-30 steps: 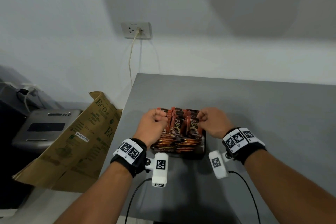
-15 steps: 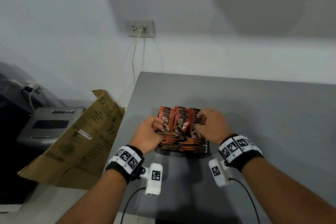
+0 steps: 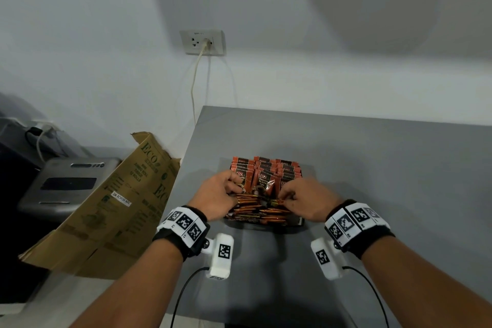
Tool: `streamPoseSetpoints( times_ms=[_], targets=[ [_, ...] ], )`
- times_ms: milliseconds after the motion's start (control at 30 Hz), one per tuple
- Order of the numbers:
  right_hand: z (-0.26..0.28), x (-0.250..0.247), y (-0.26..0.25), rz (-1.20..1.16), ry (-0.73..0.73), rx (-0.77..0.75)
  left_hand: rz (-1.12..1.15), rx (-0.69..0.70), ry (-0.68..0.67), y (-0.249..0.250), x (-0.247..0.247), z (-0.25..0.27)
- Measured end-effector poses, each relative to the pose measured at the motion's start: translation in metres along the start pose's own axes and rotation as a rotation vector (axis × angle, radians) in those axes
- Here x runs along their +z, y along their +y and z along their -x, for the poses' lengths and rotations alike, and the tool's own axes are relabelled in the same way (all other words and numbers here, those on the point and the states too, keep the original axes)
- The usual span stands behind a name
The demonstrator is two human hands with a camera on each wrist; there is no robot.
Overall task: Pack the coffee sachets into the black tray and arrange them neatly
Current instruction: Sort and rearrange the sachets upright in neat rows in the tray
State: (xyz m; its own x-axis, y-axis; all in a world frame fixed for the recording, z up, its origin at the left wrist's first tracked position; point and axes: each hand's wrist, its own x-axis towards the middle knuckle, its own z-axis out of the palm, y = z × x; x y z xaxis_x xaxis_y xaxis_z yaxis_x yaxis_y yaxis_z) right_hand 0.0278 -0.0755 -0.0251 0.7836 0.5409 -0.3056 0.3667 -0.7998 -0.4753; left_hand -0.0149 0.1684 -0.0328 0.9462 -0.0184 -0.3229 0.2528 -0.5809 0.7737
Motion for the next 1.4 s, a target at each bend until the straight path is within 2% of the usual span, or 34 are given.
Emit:
streamPoseSetpoints(
  times_ms=[133, 333, 467, 567, 667, 767, 867, 1000, 1067, 1233, 1333, 1400],
  targets=[
    [0.0, 0.004, 0.0, -0.009, 0.064, 0.001, -0.122, 0.069, 0.072, -0.006, 0.002, -0.005],
    [0.003, 0.012, 0.0, 0.032, 0.067, 0.002, -0.317, 0.203, 0.044, -0.011, 0.006, -0.007],
    [0.003, 0.012, -0.002, 0.04, 0.134, -0.003, -0.407, 0.287, 0.028, -0.012, 0.009, -0.007],
    [0.007, 0.009, -0.004, 0.008, 0.155, -0.008, -0.396, 0.334, 0.05, -0.017, 0.009, -0.008],
    [0.01, 0.006, -0.002, -0.098, 0.164, 0.01, -0.353, 0.324, 0.096, -0.021, 0.007, -0.006],
    [0.016, -0.002, -0.001, -0.236, 0.214, 0.042, -0.187, 0.275, 0.14, -0.021, 0.004, -0.004],
    [0.019, -0.012, 0.001, -0.43, 0.345, 0.075, 0.05, 0.249, 0.206, -0.019, -0.001, -0.003],
    [0.017, -0.027, -0.007, -0.891, 0.472, 0.13, 0.382, 0.151, 0.346, 0.001, -0.003, -0.001],
    [0.014, -0.031, -0.022, -1.047, 0.453, 0.106, 0.558, 0.089, 0.325, 0.019, 0.003, 0.0],
    [0.007, -0.025, -0.048, -0.98, 0.464, 0.067, 1.12, -0.047, 0.057, 0.052, 0.022, 0.001],
    [0.008, -0.023, -0.056, -0.853, 0.463, 0.077, 1.294, -0.075, -0.061, 0.061, 0.026, 0.007],
    [0.008, -0.022, -0.06, -0.676, 0.443, 0.071, 1.352, -0.078, -0.105, 0.066, 0.028, 0.011]
  ],
)
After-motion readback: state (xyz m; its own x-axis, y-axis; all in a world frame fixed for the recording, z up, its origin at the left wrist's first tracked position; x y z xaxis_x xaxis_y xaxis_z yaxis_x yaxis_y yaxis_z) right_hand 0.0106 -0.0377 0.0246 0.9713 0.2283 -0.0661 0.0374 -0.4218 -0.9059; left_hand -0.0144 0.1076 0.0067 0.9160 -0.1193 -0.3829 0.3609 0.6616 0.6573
